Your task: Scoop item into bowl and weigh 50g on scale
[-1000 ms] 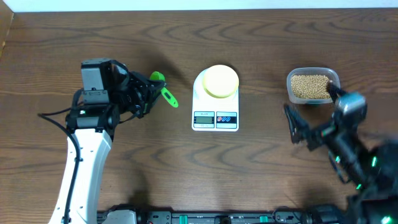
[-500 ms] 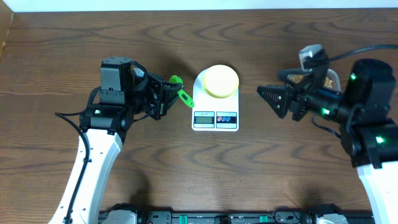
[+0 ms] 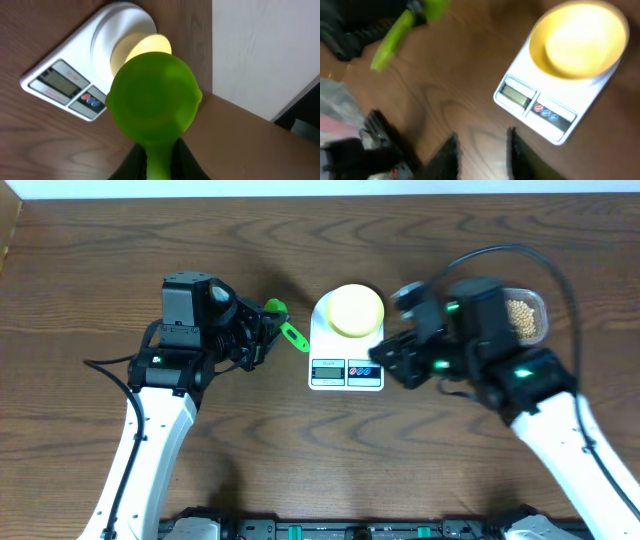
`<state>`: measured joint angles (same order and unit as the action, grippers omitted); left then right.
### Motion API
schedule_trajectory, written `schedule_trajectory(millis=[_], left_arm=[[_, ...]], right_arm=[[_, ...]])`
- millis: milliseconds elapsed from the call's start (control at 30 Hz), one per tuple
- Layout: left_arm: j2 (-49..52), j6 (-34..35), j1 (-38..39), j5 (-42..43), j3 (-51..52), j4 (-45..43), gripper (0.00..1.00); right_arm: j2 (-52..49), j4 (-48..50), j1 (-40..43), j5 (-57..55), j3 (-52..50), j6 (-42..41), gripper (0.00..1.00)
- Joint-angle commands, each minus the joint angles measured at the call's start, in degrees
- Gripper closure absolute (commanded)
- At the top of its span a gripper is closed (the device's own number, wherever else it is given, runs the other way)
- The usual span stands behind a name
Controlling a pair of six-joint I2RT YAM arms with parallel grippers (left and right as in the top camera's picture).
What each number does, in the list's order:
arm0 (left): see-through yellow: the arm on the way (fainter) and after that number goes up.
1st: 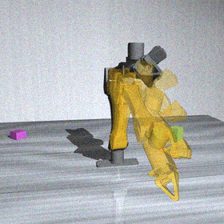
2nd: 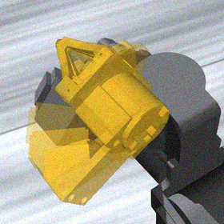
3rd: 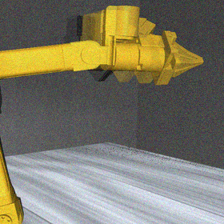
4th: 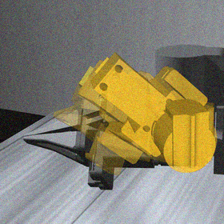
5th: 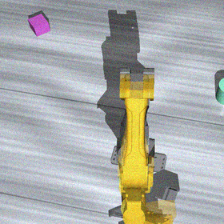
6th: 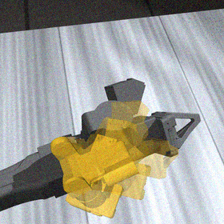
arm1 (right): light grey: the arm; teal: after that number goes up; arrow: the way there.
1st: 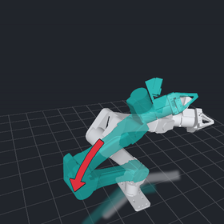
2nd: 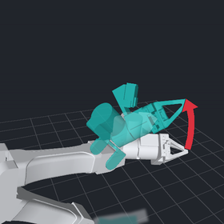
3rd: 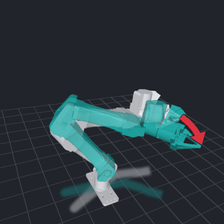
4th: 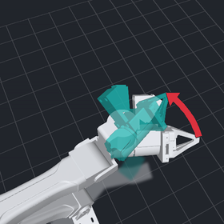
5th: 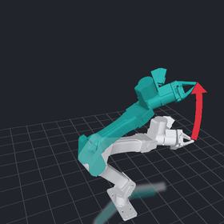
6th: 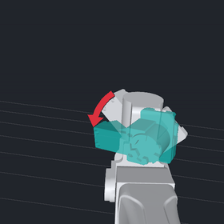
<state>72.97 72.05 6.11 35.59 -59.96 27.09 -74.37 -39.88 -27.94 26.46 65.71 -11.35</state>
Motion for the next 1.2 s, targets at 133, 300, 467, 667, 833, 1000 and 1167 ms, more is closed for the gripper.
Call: schedule_trajectory(millis=[133, 300, 467, 667, 833, 1000, 1167], left_arm=[[0.00, -3.08, 0.09, -2.03, 0.39, 0.11, 0.92], [0.00, -3.08, 0.09, -2.03, 0.39, 0.11, 0.93], [0.00, -3.52, 0.09, -2.03, 0.39, 0.11, 0.92], [0.00, -5.66, 0.09, -2.03, 0.39, 0.11, 0.93], [0.00, -5.64, 0.09, -2.01, 0.39, 0.09, 0.93], [0.00, -5.66, 0.09, -2.03, 0.39, 0.09, 0.92], [0.00, -5.64, 0.09, -2.03, 0.39, 0.09, 0.93]], right_arm=[[-8.13, -1.07, -10.08, -24.96, 0.96, -9.40, 0.01], [-13.57, -2.40, -11.89, -36.79, 0.96, -19.50, 0.01], [-18.62, -4.11, -9.03, -35.30, 0.96, -21.64, 0.01], [-24.83, -3.82, -6.40, -26.75, 0.94, -22.82, 0.01], [-29.05, -2.49, -6.14, -26.49, 0.94, -33.62, 0.01], [-30.69, -2.08, -5.81, -26.58, 0.94, -39.10, 0.01], [-30.75, -2.08, -4.98, -28.61, 0.92, -46.60, 0.01]])
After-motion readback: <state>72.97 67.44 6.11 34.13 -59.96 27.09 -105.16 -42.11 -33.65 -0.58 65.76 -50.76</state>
